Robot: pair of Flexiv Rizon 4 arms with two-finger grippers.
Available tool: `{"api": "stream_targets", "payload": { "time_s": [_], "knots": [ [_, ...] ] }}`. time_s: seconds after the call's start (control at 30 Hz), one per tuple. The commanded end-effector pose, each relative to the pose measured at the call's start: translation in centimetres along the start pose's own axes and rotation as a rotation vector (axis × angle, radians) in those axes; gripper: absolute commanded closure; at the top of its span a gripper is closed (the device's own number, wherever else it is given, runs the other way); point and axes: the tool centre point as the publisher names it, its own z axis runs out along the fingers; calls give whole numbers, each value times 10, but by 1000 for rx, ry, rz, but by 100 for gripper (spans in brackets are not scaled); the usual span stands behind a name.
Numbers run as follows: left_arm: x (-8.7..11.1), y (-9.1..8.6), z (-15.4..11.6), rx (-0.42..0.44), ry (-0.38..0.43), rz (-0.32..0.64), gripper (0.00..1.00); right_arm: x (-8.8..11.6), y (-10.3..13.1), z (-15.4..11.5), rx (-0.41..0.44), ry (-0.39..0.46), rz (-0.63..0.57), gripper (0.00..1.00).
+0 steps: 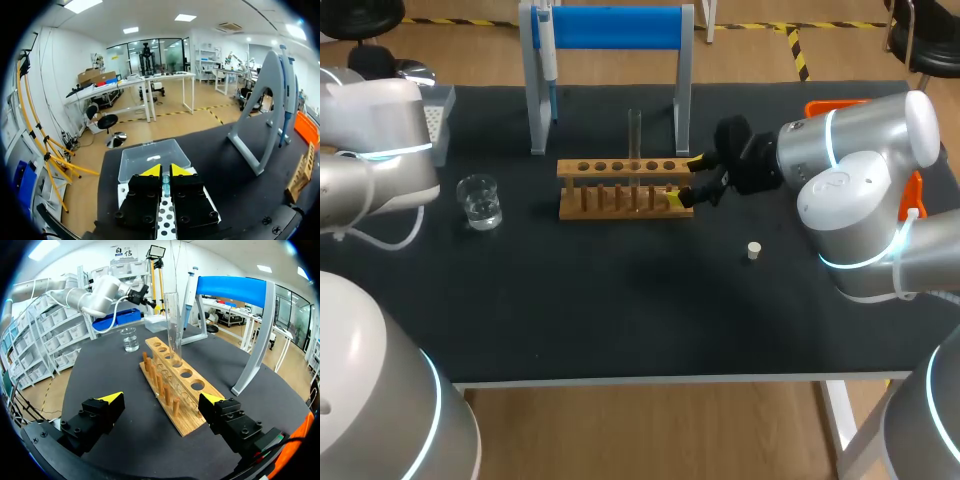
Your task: Invert the test tube, pick up the pipette, mount the tip to pipette, aspirate from beaker and dispense into the tube, eject the tip, return the pipette, and cap with the stopper.
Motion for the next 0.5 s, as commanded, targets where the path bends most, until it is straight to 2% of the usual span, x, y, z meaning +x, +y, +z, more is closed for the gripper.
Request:
{"api": "stream_targets", "payload": {
  "time_s": [0.03,0.5],
  "knots": [
    [1,-3,-5,5,-8,5,100,0,0,-1,1,0,0,0],
    [4,-18,-18,33,-25,36,100,0,0,-1,1,0,0,0]
  ]
}}
